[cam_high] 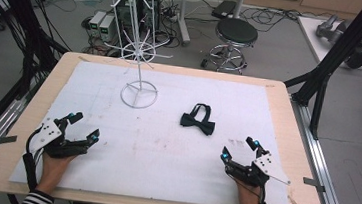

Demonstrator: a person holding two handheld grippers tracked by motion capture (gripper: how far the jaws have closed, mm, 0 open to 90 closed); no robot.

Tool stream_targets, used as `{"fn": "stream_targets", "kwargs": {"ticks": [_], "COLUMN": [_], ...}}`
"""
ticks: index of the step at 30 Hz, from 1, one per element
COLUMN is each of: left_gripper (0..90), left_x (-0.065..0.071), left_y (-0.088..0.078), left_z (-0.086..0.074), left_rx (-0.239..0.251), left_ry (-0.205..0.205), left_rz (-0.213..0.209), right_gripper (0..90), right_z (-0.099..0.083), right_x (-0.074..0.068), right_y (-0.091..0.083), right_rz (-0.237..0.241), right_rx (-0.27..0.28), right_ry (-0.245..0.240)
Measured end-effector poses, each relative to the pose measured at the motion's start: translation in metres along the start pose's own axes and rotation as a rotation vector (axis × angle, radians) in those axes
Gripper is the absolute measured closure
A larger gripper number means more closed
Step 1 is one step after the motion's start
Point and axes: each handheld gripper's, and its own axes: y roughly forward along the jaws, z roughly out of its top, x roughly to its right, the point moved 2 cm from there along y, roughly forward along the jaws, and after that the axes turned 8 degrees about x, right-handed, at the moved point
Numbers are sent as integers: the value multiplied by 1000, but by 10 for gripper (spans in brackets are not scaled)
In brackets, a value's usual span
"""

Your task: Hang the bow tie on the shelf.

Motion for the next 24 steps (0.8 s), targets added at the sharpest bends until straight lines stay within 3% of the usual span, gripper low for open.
{"fn": "stream_targets", "kwargs": {"ticks": [13,24], "left_gripper": [145,145], "left_x": [0,0], "left_y": [-1,-1], "left_z": [0,0], "left_rx": [9,7], "left_ry": [3,1], "left_rz": [4,5], "right_gripper": [93,93], "right_z": [3,32], "right_x": [1,4], "right_y": [7,28], "right_rz": [38,106], "right_rx": [-59,-121], "right_ry": [1,-26]}}
